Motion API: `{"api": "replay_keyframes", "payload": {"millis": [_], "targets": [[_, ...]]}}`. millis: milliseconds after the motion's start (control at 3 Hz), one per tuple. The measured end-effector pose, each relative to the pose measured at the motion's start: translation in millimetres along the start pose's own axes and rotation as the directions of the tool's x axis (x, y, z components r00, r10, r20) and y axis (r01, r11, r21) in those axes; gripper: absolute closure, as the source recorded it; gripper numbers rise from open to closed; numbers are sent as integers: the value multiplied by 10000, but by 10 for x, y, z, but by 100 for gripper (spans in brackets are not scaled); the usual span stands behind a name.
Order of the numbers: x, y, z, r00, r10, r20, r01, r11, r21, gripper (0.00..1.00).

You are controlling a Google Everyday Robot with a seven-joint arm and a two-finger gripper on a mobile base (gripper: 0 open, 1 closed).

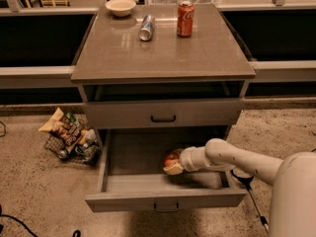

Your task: Place apple into middle drawer

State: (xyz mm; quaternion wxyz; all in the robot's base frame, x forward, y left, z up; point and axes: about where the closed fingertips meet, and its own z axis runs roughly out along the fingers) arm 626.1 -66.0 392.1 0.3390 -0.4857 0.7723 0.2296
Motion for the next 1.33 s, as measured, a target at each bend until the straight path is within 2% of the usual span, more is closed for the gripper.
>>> {"api": "replay_keyframes", "payload": {"millis": [333, 667, 1000, 1333], "targets": [[46, -25, 38, 9997, 180, 144, -178, 9998, -132, 0], [76, -20, 24, 9980, 485, 404, -470, 9981, -389, 0], [82, 64, -158, 9727, 999, 2097, -855, 9934, -763, 0], [-8, 90, -695, 9199, 1006, 3790, -796, 9943, -707, 0]]}}
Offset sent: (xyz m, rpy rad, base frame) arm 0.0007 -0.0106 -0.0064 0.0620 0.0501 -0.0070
